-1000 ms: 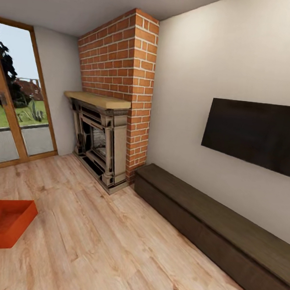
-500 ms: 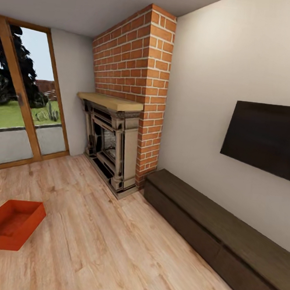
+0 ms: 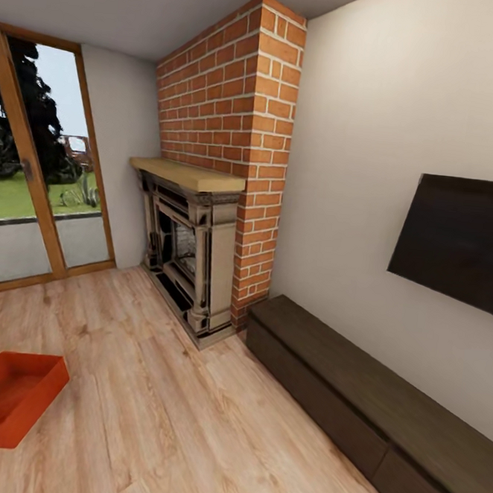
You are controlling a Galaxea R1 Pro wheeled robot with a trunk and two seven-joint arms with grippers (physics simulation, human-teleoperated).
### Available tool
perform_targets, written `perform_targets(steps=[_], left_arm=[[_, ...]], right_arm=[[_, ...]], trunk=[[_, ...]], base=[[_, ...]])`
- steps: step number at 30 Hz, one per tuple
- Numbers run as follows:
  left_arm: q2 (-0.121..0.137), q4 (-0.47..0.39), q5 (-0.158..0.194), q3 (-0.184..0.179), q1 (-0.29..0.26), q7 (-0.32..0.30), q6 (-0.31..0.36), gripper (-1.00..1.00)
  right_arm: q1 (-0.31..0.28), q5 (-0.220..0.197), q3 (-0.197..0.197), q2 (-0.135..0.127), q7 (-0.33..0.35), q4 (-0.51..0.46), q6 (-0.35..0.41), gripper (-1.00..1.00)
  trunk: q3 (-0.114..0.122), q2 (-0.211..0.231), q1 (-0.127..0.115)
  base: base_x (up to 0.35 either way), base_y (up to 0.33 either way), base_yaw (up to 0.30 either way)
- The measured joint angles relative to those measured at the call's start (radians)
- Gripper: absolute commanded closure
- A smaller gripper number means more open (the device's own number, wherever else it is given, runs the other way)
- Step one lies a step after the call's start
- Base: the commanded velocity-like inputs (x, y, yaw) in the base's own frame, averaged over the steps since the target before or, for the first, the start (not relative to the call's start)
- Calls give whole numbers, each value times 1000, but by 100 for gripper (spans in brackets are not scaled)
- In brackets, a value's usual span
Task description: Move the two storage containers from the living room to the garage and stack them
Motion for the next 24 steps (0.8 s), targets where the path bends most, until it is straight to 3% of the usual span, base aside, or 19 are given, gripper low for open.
perform_targets(steps=[6, 24], left_arm=[[0, 0, 0, 0, 0, 0, 0, -100], [-2, 0, 0, 0, 0, 0, 0, -100]], right_arm=[[0, 0, 0, 0, 0, 0, 0, -100], [0, 0, 0, 0, 0, 0, 0, -100]], trunk=[[0, 0, 0], [0, 0, 0]], base=[[325, 0, 26], [325, 0, 131]])
